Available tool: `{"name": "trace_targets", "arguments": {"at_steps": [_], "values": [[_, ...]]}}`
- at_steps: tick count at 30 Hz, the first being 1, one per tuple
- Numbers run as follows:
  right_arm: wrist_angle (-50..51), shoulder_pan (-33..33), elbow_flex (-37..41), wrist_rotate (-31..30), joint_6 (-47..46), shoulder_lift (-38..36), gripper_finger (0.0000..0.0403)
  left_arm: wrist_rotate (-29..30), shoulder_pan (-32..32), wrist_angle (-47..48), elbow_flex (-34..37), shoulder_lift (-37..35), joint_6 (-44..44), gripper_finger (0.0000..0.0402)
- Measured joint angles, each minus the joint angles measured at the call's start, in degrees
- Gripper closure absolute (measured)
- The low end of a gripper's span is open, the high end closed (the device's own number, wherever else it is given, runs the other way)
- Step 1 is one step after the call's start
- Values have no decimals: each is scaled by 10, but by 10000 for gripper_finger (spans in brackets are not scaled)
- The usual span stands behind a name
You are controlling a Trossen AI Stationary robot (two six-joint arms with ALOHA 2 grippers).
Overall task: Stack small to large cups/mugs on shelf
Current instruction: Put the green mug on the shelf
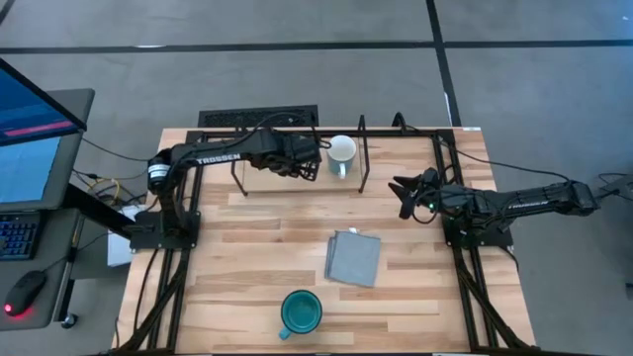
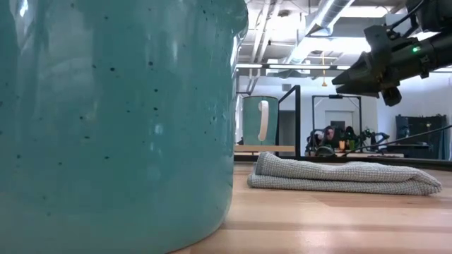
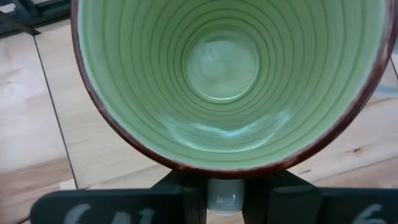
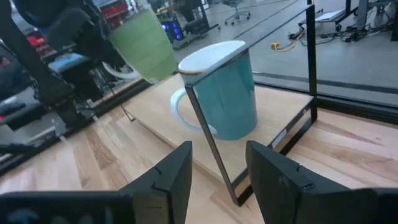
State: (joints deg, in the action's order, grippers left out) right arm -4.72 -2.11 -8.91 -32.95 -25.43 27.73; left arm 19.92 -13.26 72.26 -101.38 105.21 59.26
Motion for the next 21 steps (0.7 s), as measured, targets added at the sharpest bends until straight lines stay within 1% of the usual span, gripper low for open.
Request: {"name": "trace_targets", "arguments": {"at_steps": [11,17,21], "values": [[-13,0,0,-1,3,0,230,-2,-16,0,0,0,8,359],[-13,0,0,-1,4,0,230,-2,-22,-1,0,0,32,359],[-14,0,0,0,4,0,230,-3,-21,-25,0,0,45,359]]}}
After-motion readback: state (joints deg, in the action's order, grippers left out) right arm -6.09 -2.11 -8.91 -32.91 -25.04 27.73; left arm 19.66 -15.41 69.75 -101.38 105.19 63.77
